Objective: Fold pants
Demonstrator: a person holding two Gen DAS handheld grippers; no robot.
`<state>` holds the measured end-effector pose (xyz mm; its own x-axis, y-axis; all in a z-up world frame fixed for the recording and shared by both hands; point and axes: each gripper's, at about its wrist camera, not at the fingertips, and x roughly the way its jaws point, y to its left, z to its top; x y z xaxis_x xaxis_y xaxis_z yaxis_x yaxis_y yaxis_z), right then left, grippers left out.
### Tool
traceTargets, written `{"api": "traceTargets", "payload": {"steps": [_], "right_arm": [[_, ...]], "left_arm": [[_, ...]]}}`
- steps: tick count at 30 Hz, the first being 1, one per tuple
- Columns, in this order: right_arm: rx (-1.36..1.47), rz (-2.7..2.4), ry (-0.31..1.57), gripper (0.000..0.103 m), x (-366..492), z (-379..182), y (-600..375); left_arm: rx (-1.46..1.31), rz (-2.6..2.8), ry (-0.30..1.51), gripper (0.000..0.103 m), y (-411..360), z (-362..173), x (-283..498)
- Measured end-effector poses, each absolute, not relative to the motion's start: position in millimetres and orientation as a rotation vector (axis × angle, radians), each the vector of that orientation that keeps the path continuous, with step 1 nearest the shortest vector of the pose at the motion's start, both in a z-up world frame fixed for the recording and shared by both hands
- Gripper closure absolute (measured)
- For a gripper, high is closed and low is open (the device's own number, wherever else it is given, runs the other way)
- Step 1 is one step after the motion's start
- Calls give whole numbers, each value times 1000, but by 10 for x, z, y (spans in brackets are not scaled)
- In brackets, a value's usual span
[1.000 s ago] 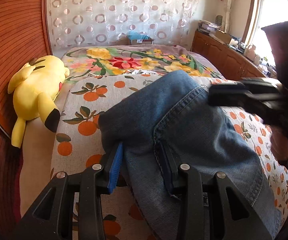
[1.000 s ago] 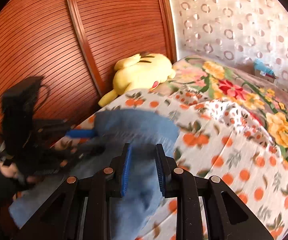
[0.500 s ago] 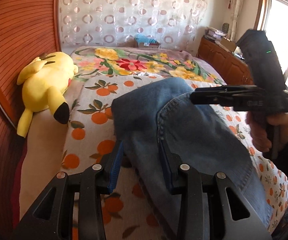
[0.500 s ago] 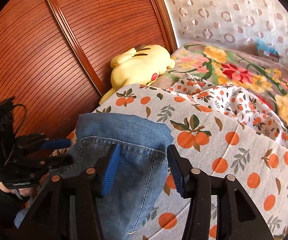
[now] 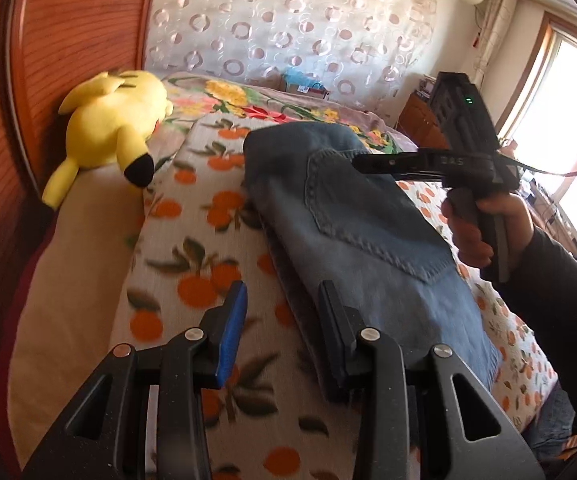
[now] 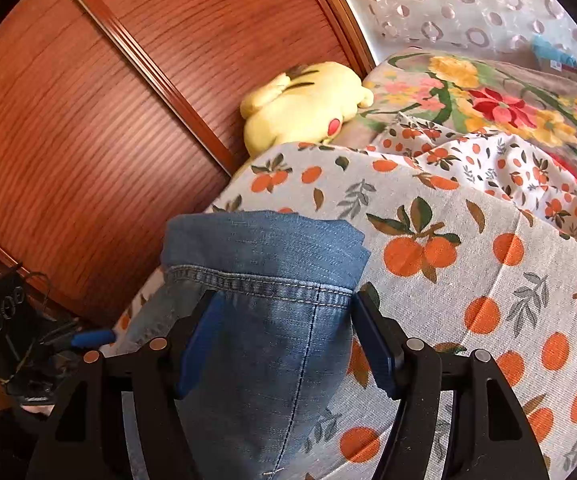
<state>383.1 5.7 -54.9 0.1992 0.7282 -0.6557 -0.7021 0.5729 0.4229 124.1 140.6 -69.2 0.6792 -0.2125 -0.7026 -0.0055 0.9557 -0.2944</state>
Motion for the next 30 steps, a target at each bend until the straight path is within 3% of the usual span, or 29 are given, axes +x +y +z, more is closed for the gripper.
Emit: {"api": "traceTargets", "payload": {"steps": [4,5,8,9,14,24,27,30], "right_arm": [[-5,992,943,34,3808,-573,123],[-10,989,948,41,3789,-555,128],[-27,1003,899,74,3660,-416,91],[-31,1008,861,78,3584,-327,48],[-78,975,745,81,3315,-107,-217],[-153,867,795,81,3282,-434,-294],[-170,862,799,81,3273,-422,-240],[-149,874,806,81,3294,-409,-268]], "left_arm": [[-297,-125,821,65,1360,-694,1137],[-298,-127,819,65,1349,-686,1115],[-309,-133,810,65,1322,-655,1051],[-309,-136,809,65,1305,-654,1038],[-311,-168,812,65,1212,-649,1010],[-351,-205,874,63,1065,-770,1186],[-346,-201,896,60,1043,-845,1246],[-342,-187,898,52,1046,-878,1272]]}}
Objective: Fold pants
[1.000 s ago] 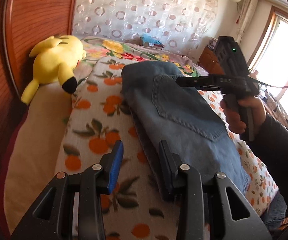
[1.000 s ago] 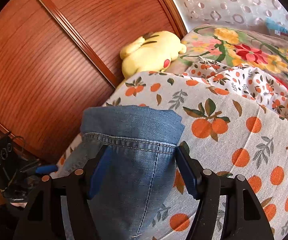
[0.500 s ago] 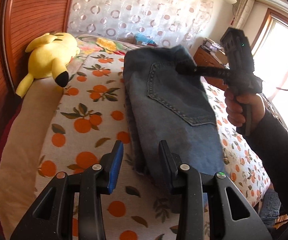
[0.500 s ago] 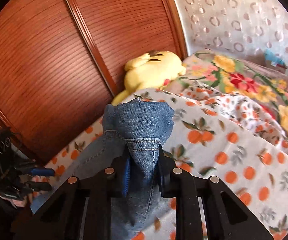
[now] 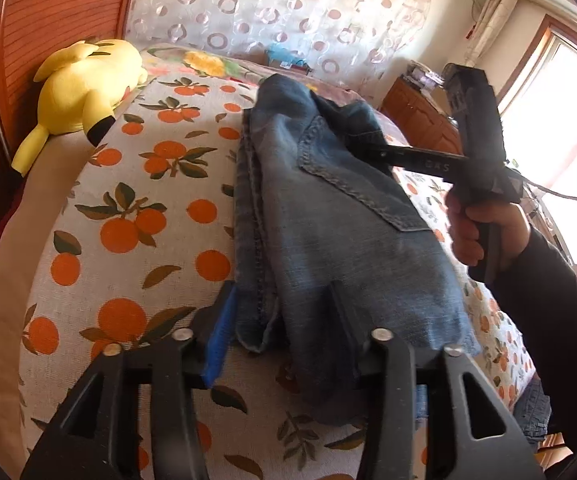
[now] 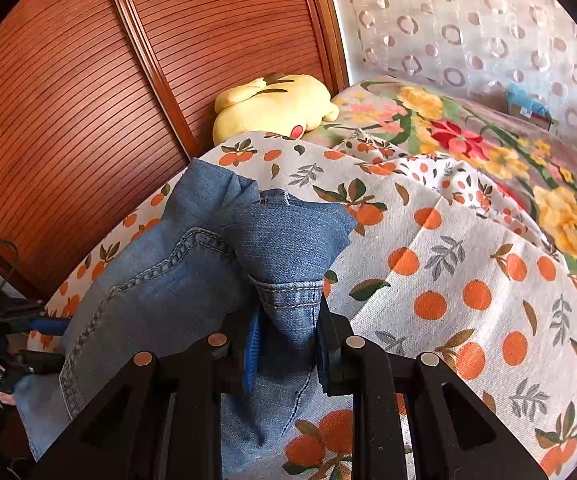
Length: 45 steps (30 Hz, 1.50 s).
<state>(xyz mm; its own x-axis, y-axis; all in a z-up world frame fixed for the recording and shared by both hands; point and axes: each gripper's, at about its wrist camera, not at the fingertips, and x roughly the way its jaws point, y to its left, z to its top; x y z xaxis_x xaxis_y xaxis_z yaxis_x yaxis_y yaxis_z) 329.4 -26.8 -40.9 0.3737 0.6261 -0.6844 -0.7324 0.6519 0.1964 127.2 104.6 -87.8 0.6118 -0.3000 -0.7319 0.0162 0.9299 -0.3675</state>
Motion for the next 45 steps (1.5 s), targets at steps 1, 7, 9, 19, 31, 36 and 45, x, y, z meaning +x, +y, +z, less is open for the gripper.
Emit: {"api": "traceTargets", "payload": {"steps": [1,7,9,19,31,36,45], "right_arm": [[-150,875,804,81,3281,-401,-289],[-148,878,800,81,3299,-422,-317],[-145,880,801,81,3302,-430,-337],[-134,871,798,80,3280,-440,-343],[-87,881,742,83,3122,-176,-382],[-109,899,658,83,2920,151,-333],[-145,946,582,84,2665,477,-4]], "left_arm": [[-346,-185,903,49,1054,-907,1283],[-339,-187,880,48,1020,-929,1252],[-338,-204,883,49,998,-930,1265],[-344,-250,854,66,953,-905,1223],[-330,-313,817,80,984,-722,1165],[-326,-303,773,81,1052,-612,1053],[-373,-241,692,81,1459,-400,869]]}}
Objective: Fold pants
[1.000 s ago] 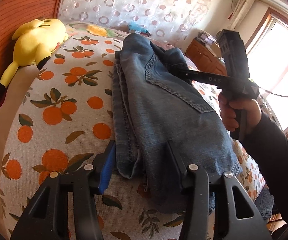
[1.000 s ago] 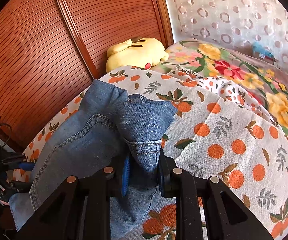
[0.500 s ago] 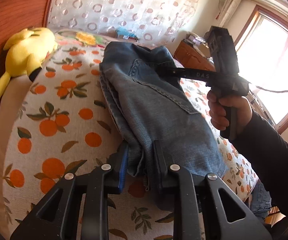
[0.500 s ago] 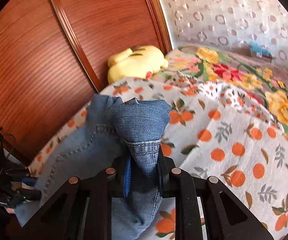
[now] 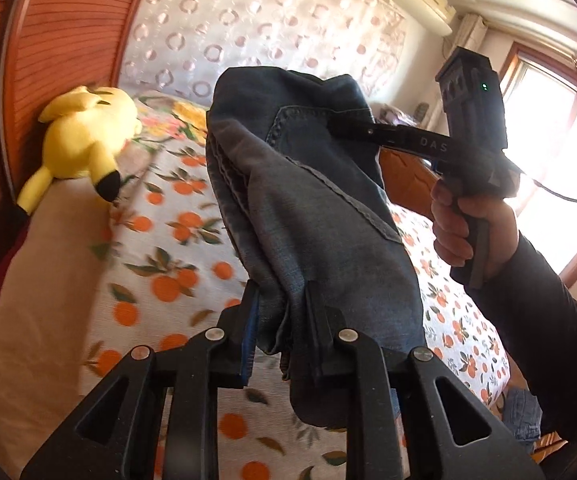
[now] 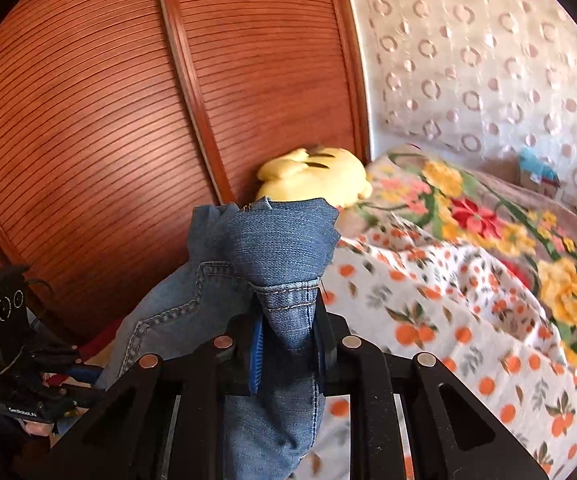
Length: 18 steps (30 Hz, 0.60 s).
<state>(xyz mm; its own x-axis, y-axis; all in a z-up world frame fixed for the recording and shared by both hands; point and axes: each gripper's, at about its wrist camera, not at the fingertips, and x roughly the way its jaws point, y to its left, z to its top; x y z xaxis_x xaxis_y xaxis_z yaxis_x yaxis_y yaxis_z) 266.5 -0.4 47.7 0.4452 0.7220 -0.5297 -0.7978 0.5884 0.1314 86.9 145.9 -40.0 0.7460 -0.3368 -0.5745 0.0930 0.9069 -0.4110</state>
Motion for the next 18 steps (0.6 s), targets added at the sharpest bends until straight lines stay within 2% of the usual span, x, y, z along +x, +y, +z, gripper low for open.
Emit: {"api": "traceTargets", "payload": {"steps": [10,18], "right_arm": [[-153,1050,508,84,2616,722,611],[-95,972,585,84,3066,320,498]], "left_arm": [[-365,-118,610,81,2067,-88,641],[-283,-118,671,81,2174,-161,1137]]}}
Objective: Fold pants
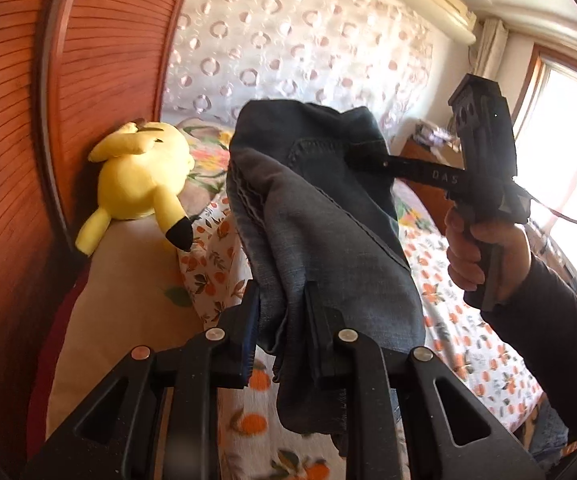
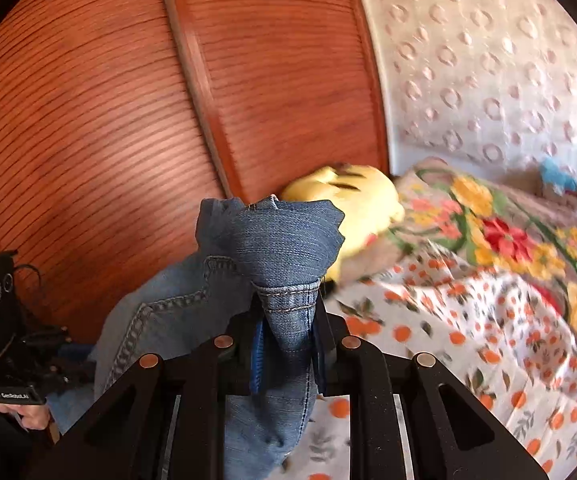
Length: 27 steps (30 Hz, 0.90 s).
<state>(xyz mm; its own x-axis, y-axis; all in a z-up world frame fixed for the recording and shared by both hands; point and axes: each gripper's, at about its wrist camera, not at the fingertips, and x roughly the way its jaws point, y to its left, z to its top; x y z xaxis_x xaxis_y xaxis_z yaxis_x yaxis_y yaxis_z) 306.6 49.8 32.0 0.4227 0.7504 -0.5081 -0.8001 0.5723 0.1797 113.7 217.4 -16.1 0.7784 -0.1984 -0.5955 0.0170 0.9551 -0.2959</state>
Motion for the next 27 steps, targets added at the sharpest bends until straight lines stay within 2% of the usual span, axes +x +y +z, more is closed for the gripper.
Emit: {"api": "traceTargets", "payload": {"steps": [6,7,8,13,15,17,25,27], "right_arm": [[-71,868,643,84,3411,-50,269],[-59,857,647,84,3454,-81,235],[-46,850,653,84,3495,-109,195],[-45,794,716,83,3682,-314,251],[-25,760,754,78,3798,-380,316],[-12,764,764,75,3857,-393,354],[-58,797,711,75,3901,-278,575],[-58,783,740,71,3937,-330,554]], "left_arm": [[-239,-138,729,86,2133,-336,1675],[-245,-144,733,95,2147,-345,1738],[-254,-147,739,99,2165,-347,1794],[-250,-127,801,99,2180,-537,1955],[-281,-125,805,98,2226,-564,1943],[-277,-106,796,98,2229,-528,1887],[-213,-93,721,98,2123,-218,1771],[-211,-116,721,96,2058,-184,1825]]}}
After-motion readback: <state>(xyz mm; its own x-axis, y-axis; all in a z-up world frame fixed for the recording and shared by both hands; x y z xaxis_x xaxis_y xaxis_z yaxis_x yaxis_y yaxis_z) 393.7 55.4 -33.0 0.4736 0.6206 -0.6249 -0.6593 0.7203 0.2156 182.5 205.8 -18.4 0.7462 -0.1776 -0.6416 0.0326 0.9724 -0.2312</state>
